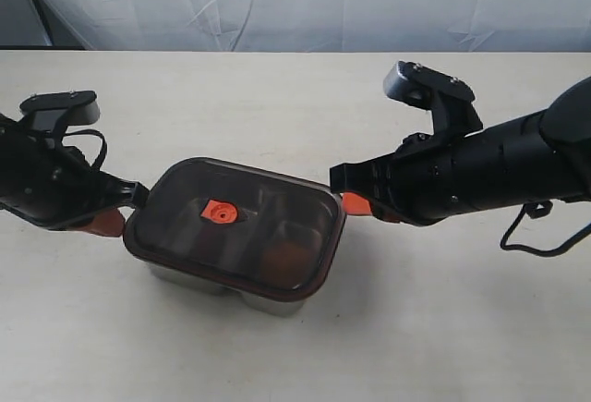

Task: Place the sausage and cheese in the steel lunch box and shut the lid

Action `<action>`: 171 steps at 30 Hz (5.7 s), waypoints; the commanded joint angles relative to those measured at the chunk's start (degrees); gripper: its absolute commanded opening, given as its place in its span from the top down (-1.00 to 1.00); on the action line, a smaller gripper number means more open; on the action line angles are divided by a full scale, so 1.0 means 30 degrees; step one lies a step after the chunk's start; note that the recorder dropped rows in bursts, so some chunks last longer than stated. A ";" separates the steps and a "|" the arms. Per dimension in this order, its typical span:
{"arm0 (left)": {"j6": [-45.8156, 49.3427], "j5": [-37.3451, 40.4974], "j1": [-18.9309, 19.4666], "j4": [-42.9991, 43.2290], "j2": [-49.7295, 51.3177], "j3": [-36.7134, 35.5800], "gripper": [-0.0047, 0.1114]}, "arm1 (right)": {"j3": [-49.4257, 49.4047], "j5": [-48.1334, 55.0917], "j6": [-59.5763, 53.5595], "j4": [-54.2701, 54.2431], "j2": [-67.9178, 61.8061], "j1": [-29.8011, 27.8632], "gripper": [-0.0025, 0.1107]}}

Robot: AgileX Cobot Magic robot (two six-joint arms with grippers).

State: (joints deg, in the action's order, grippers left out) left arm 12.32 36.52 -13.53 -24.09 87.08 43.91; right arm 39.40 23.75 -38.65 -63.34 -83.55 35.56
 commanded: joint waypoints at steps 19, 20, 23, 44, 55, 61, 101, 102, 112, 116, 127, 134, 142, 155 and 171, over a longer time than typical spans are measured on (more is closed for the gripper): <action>-0.2186 -0.0194 0.0878 0.2811 -0.2553 0.0468 0.91 | -0.0033 0.0843 0.5898 0.4822 -0.1463 -0.0033 0.96; -0.2186 -0.0194 0.0878 0.2811 -0.2553 0.0468 0.91 | -0.0033 0.0843 0.5898 0.4595 -0.1631 -0.0033 0.96; -0.2186 -0.0231 0.0878 0.2807 -0.2553 0.0468 0.91 | -0.0033 0.0799 0.5898 0.4522 -0.2066 -0.0033 0.96; -0.2186 -0.0461 0.0878 0.2730 -0.2553 0.0468 0.91 | -0.0033 -0.0158 0.5898 0.1622 -0.2337 -0.0033 0.96; -0.2186 -0.0464 0.0878 0.2714 -0.2553 0.0468 0.91 | -0.0033 -0.2900 0.5898 0.0814 -0.2337 0.1514 0.96; -0.2186 -0.0504 0.0878 0.2714 -0.2553 0.0468 0.91 | -0.0033 -0.3052 0.5898 0.0594 -0.2337 0.1514 0.96; -0.2050 -0.0195 0.0878 0.2774 -0.2553 0.0468 0.91 | -0.0033 0.4147 0.7307 0.5256 -0.0362 0.1475 0.96; -0.2050 -0.0195 0.0878 0.2774 -0.2553 0.0468 0.91 | -0.0033 0.3865 0.7307 0.5158 -0.0582 0.1475 0.96; -0.2012 -0.0228 0.0878 0.2735 -0.2553 0.0468 0.91 | -0.0033 0.2614 0.7218 0.3873 -0.2127 0.1509 0.96; -0.2012 -0.0339 0.0878 0.2655 -0.2553 0.0468 0.91 | -0.0033 0.2504 0.7218 0.3593 -0.2127 0.1509 0.96; -0.2012 -0.0379 0.0878 0.2562 -0.2553 0.0468 0.91 | -0.0033 0.2064 0.5886 0.1379 -0.2127 0.1509 0.96; -0.1975 -0.0284 0.0878 0.2526 -0.2553 0.0468 0.91 | -0.0033 0.2187 0.5803 0.2023 -0.2127 0.1509 0.96; 0.4948 0.0389 0.0838 -0.3767 -0.2598 0.0500 0.91 | 0.0322 0.1005 0.5807 0.2890 0.0065 0.1471 0.96; 0.5052 0.0508 0.0838 -0.4043 -0.2598 0.0500 0.91 | 0.0507 0.5483 0.5807 0.3358 -0.1725 0.1506 0.96; 0.5052 0.0472 0.0838 -0.4073 -0.2598 0.0500 0.91 | 0.0517 0.4304 0.3764 0.0438 -0.3140 0.1506 0.96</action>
State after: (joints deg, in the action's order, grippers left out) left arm 27.21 37.93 -10.91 -35.91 79.82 45.16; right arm 40.68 37.39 -25.61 -60.30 -92.35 40.12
